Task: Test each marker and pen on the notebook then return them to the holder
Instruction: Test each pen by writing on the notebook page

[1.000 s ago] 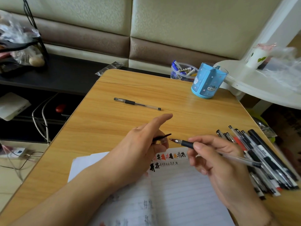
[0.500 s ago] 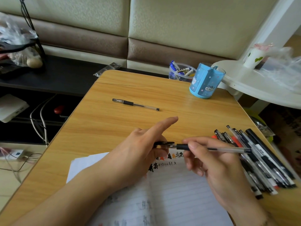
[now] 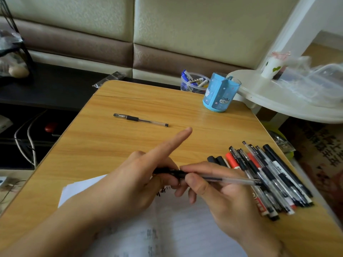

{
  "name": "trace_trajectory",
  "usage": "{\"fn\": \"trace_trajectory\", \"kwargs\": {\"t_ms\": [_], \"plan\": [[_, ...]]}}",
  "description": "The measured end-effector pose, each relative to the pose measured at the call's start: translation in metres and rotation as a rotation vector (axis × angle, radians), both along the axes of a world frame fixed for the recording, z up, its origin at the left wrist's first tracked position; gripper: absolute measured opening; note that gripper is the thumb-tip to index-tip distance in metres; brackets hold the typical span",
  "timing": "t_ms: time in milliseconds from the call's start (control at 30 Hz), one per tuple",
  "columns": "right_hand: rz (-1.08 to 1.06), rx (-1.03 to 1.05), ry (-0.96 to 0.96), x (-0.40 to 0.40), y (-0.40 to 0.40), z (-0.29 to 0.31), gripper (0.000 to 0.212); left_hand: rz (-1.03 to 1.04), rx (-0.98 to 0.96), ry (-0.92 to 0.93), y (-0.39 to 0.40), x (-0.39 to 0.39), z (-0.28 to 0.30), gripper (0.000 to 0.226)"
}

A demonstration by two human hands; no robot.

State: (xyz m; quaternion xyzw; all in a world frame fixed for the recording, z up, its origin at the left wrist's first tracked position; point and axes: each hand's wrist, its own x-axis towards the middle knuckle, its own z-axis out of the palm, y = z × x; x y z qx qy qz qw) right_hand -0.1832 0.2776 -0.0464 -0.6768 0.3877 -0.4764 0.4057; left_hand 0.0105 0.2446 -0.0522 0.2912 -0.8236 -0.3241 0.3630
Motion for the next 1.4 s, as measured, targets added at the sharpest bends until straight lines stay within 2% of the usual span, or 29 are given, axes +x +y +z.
{"fn": "trace_trajectory", "kwargs": {"t_ms": [100, 200, 300, 400, 467, 533, 567, 600, 667, 733, 800, 933, 1033, 1133, 1300, 1400], "plan": [[-0.066, -0.18, 0.169, -0.003, 0.003, 0.005, 0.016, 0.094, 0.048, -0.026, -0.002, 0.001, 0.001, 0.087], [-0.149, -0.336, 0.236, -0.026, 0.005, 0.02, 0.009, 0.241, -0.046, -0.227, -0.005, 0.004, -0.004, 0.095], [-0.228, -0.586, 0.639, -0.079, -0.004, 0.034, 0.018, 0.388, -0.122, -0.378, -0.01, 0.006, -0.012, 0.076], [-0.278, -0.649, 1.065, -0.132, -0.013, 0.041, 0.03, 0.463, -0.088, -0.383, -0.013, 0.008, -0.015, 0.066], [-0.261, -0.634, 1.241, -0.157, -0.017, 0.039, 0.033, 0.487, -0.084, -0.383, -0.013, 0.008, -0.013, 0.056], [-0.224, -0.687, 1.378, -0.173, -0.022, 0.033, 0.023, 0.489, -0.071, -0.386, -0.013, 0.007, -0.014, 0.049], [-0.204, -0.687, 1.438, -0.177, -0.024, 0.029, 0.025, 0.486, -0.066, -0.39, -0.013, 0.006, -0.014, 0.048], [-0.182, -0.667, 1.476, -0.18, -0.025, 0.027, 0.041, 0.481, -0.061, -0.398, -0.013, 0.006, -0.015, 0.048], [-0.172, -0.612, 1.537, -0.18, -0.025, 0.025, 0.065, 0.474, -0.042, -0.416, -0.015, 0.006, -0.016, 0.05], [-0.159, -0.626, 1.548, -0.181, -0.025, 0.025, 0.067, 0.472, -0.017, -0.421, -0.016, 0.007, -0.016, 0.057], [-0.159, -0.643, 1.507, -0.181, -0.026, 0.026, 0.062, 0.47, -0.02, -0.414, -0.016, 0.007, -0.017, 0.057], [-0.3, -0.592, 1.292, -0.169, -0.033, 0.039, 0.034, 0.485, -0.05, -0.427, -0.015, 0.007, -0.018, 0.046], [-0.39, -0.554, 1.178, -0.137, -0.051, 0.052, 0.028, 0.505, -0.045, -0.43, -0.015, 0.007, -0.019, 0.044], [-0.374, -0.456, 1.141, -0.091, -0.08, 0.058, 0.023, 0.525, -0.029, -0.445, -0.016, 0.008, -0.018, 0.048], [-0.197, -0.232, 1.322, -0.006, -0.123, 0.046, 0.041, 0.544, -0.03, -0.412, -0.016, 0.009, -0.017, 0.034], [-0.143, -0.132, 1.337, 0.029, -0.145, 0.023, 0.05, 0.545, -0.034, -0.397, -0.016, 0.008, -0.018, 0.031]]}}
